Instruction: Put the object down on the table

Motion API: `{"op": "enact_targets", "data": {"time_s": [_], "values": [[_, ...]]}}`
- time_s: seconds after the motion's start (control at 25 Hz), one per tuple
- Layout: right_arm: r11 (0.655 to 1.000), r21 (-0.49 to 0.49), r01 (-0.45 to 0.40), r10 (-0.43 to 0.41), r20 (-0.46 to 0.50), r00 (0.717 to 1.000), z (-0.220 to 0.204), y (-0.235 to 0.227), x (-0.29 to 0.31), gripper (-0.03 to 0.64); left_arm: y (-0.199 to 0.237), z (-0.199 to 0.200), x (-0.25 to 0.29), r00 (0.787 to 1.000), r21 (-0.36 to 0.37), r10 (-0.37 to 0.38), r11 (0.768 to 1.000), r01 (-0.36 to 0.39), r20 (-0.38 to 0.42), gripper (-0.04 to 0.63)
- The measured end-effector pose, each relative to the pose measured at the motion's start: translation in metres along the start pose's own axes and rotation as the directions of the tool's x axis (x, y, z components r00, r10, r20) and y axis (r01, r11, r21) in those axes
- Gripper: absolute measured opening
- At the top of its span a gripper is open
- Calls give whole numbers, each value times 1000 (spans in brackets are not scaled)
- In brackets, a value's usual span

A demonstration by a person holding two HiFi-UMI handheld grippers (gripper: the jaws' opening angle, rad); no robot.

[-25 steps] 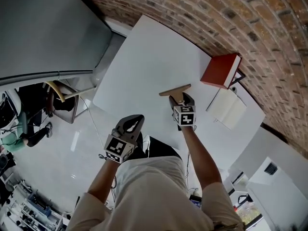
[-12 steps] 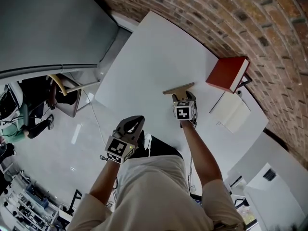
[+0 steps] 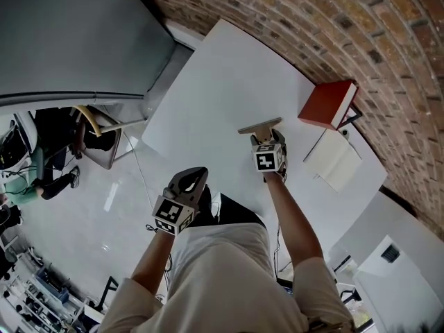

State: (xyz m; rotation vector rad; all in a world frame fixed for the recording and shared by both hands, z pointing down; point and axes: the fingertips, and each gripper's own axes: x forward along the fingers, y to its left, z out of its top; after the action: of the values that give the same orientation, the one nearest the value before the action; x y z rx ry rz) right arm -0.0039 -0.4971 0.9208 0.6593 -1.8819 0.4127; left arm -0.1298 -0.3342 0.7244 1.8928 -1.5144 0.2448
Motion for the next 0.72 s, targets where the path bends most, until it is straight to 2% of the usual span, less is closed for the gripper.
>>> {"op": "enact_targets", "data": {"time_s": [0.24, 0.72], "values": [[999, 39, 24, -26, 52, 998, 5, 3, -38, 307, 1, 9, -22, 999, 26, -20, 999, 19, 32, -6], [974, 225, 38, -89, 217, 972, -7, 36, -174, 287, -6, 5, -101, 994, 108, -99, 990, 93, 53, -6]]}}
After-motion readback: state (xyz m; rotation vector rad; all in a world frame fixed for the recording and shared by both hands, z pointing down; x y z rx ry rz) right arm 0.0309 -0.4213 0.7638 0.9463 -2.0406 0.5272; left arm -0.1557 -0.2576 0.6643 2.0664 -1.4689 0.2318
